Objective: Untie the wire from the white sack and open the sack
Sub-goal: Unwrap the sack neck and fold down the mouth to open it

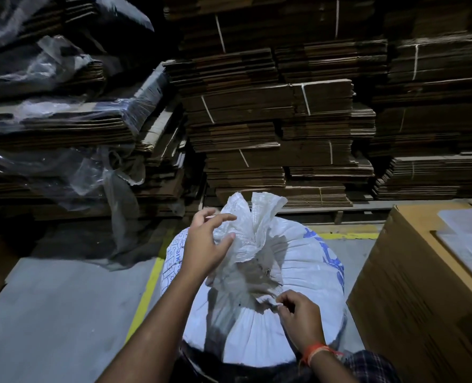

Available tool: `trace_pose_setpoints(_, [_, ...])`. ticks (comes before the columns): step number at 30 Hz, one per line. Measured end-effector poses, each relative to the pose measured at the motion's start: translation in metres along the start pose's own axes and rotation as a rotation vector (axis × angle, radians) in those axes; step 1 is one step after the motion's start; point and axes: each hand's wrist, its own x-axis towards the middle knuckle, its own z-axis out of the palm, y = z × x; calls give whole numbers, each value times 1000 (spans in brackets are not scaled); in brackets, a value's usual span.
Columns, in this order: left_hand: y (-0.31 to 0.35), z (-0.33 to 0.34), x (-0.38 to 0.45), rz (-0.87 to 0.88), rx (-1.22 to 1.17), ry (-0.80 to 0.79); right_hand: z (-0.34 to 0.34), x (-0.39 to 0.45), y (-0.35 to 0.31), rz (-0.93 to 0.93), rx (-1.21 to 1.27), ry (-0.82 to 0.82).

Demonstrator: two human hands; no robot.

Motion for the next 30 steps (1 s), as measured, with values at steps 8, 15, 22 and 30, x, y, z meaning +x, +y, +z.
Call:
trace_pose_setpoints(8, [-17, 19, 7, -197, 86, -16, -4, 0, 7, 22, -12, -5])
trace_pose_setpoints(15, [-14, 21, 1, -273, -15, 76, -5, 0, 7, 26, -33, -7])
trace_pose_setpoints(22, [-11, 23, -1, -288, -57, 81, -14, 6, -4, 10, -53, -80])
trace_pose_setpoints(30, [3, 35, -2, -295, -117, 78, -75, 60, -80, -162, -39, 104])
